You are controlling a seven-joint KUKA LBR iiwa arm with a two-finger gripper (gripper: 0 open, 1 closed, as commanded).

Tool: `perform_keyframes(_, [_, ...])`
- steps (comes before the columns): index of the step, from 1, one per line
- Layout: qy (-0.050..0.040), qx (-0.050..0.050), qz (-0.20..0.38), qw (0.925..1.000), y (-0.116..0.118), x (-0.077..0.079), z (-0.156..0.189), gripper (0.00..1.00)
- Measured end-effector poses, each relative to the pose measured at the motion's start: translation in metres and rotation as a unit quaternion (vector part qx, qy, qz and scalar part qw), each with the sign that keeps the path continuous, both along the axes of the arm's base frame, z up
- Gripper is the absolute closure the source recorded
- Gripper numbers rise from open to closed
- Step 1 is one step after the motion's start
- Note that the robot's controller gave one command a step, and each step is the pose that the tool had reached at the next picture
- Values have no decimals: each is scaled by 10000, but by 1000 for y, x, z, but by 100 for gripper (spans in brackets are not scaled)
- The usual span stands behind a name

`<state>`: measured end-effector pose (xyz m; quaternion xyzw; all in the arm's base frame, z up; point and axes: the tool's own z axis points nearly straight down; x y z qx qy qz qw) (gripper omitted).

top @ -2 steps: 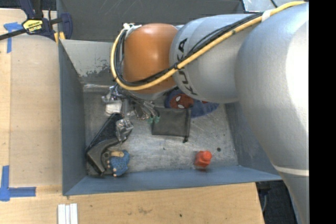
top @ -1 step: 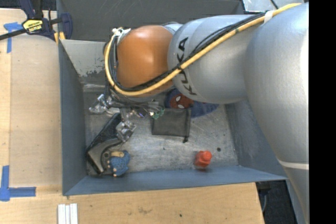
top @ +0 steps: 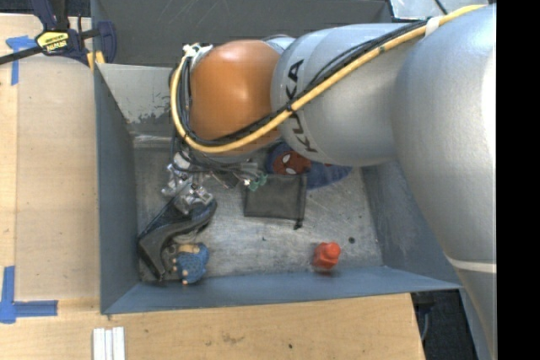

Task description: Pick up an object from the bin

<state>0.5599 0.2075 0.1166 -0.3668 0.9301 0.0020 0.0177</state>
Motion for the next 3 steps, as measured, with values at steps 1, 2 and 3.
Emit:
perform_keyframes(1, [0,-15,2,10000,-2,0,-3,0])
perform_keyframes(2, [16,-46,328,9995,-4,-1,-3,0])
perform_keyframes(3, [96,-129,2496,9682,-104,-21,77,0])
